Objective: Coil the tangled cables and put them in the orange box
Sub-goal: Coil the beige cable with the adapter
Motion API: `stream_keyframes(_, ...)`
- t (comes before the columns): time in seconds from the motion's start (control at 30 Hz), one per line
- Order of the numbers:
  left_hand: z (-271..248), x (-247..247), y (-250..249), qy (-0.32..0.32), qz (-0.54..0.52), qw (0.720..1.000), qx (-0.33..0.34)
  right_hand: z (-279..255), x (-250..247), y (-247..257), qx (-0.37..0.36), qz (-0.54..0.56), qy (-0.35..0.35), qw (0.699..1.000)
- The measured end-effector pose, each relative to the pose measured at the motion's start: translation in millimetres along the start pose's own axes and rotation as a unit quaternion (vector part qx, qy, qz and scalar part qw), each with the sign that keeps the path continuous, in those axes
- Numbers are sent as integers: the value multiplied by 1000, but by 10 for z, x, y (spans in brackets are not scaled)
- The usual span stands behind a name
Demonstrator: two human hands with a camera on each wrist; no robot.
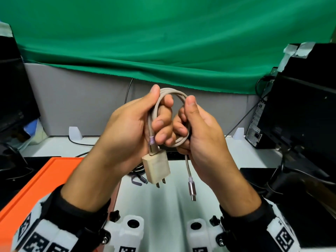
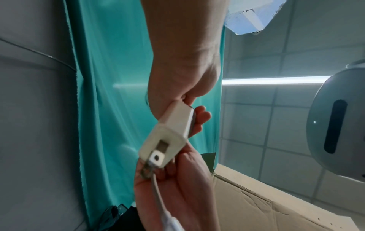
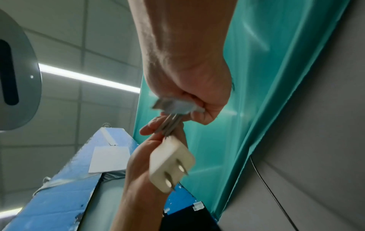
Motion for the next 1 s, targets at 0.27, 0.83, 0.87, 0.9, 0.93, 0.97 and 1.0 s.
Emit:
stream_keyframes(0.27,-25,-36,-3,-50,13,999,13,6,64,-40,61,117,87,987)
stream_keyframes(0.83,-59,-217,-80,74,382,921,-19,-30,-606,628,-157,-413,-131,888)
stream_keyframes(0.87,-48,-222,-155,55,331,942,5,-31,-586,617,-153,-436,-126,878)
stream_keyframes(0.9,-38,-221,-223,32,284,958,35,-35,-549,600,-147,-445,-118,875)
stream_keyframes(0.93,-30,-215,-276,10,246,967,70,-33,-503,573,-141,-445,-109,878)
stream_keyframes(0.97,-24,-198,-311,-9,220,970,104,-33,-453,539,-133,-433,-100,886)
stream_keyframes(1.0,-23,-170,-334,-27,213,967,140,-28,-417,490,-123,-406,-91,901)
Point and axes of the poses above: each hand's wrist, its own z-axis towards the middle knuckle, its own x-axis out of the palm, y = z × x, the point moved 9 cm from there along z, towards the middle knuckle, and after that the axes turned 3 degrees about y, right-handed, at the moved point
